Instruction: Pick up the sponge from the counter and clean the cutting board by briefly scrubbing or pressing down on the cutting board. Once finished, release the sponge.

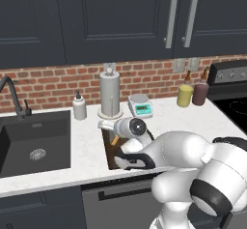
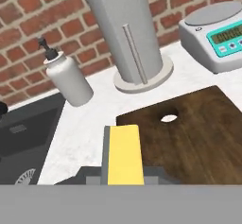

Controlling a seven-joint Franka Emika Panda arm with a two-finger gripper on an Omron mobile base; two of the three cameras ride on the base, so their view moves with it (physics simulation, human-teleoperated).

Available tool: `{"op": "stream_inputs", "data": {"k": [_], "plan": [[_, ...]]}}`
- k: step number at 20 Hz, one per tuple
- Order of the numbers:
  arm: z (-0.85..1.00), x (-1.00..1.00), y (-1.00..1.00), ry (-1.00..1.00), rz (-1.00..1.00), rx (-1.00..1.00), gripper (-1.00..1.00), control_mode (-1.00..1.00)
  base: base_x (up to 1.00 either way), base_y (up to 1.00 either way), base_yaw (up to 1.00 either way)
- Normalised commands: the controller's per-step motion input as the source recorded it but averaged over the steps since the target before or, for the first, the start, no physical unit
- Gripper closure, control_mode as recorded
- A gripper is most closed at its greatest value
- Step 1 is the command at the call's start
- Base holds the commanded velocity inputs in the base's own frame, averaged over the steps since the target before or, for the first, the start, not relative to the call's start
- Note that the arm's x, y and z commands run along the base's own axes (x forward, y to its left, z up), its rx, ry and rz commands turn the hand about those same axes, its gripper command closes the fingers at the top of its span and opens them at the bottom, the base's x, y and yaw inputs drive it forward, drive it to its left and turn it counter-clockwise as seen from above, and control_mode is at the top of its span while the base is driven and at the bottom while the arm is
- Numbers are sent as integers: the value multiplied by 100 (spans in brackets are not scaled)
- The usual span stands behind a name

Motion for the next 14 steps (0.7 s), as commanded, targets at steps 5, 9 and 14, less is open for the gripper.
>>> {"op": "stream_inputs", "data": {"k": [5,9,14], "plan": [[0,4,-60,24,-8,0,100,-100,0,0,0],[0,-1,-81,22,-13,0,100,-100,0,0,0],[0,-5,-100,17,-19,0,100,-100,0,0,0]]}}
